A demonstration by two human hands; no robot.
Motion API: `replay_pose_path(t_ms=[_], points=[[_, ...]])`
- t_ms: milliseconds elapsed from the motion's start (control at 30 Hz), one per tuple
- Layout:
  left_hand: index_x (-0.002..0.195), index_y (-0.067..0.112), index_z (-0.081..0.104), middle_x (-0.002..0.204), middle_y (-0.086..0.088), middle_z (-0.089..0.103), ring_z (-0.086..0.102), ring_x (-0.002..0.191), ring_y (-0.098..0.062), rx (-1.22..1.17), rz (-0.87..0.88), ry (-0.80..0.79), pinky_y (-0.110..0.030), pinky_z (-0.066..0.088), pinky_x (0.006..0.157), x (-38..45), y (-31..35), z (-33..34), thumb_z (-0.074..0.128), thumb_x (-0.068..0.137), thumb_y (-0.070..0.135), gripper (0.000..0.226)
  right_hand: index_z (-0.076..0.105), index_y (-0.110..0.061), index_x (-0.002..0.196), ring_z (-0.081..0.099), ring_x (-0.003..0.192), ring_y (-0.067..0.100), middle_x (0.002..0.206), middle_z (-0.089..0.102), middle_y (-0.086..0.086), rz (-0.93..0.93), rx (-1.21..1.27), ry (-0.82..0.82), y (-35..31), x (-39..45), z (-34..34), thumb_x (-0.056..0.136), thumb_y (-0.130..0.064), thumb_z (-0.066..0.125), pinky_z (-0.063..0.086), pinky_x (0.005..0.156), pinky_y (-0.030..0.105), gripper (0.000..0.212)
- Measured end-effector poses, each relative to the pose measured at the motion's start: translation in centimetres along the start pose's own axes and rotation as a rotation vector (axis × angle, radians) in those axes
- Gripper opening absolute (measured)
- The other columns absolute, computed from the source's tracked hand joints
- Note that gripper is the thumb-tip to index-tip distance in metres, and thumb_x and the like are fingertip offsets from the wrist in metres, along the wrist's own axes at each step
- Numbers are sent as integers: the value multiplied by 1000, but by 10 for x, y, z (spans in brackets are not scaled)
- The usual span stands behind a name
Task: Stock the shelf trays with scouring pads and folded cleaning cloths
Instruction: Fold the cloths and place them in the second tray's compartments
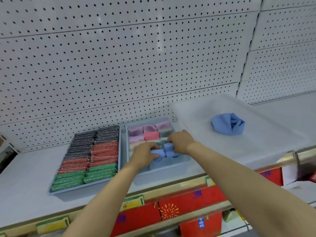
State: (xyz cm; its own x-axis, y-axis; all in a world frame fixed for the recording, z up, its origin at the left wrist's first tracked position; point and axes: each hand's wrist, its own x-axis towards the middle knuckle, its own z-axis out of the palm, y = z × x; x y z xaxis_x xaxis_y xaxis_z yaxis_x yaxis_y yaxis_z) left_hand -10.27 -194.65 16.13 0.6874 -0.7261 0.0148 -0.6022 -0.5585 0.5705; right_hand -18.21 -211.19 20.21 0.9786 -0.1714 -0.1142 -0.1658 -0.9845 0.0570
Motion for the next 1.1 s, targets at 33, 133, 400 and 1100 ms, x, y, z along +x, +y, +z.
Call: replay_pose_path(t_ms=[33, 133, 400, 1100], points=[[91, 17, 70, 87, 4, 66, 55, 79, -15, 1, 2, -3, -21, 40, 65, 0, -1, 1, 70, 79, 14, 12, 37, -26, 69, 59, 96, 25, 98, 64, 1, 2, -40, -1, -2, 1, 4, 82, -6, 53, 30, 95, 34, 29], [89, 18, 69, 87, 3, 66, 55, 78, -15, -1, 11, -11, -21, 39, 64, 0, -3, 1, 69, 79, 14, 11, 40, -24, 71, 53, 83, 25, 72, 49, -5, -28, -150, -12, -8, 7, 15, 83, -12, 59, 27, 101, 39, 26], [103, 21, 67, 97, 11, 68, 61, 89, -7, -87, 16, -47, -18, 47, 76, 9, -7, 2, 80, 74, 26, 32, 41, -25, 71, 47, 78, 20, 69, 46, -7, -15, -8, -62, -2, 15, 23, 75, -11, 62, 32, 92, 37, 26], [131, 29, 54, 129, 4, 57, 53, 116, -20, 474, 313, 32, -37, 46, 89, 106, 147, -19, 51, 95, 50, 41, 50, -13, 130, 54, 113, 28, 125, 58, 8, 307, 83, 379, 137, -56, -47, 92, -37, 55, 36, 100, 38, 45]])
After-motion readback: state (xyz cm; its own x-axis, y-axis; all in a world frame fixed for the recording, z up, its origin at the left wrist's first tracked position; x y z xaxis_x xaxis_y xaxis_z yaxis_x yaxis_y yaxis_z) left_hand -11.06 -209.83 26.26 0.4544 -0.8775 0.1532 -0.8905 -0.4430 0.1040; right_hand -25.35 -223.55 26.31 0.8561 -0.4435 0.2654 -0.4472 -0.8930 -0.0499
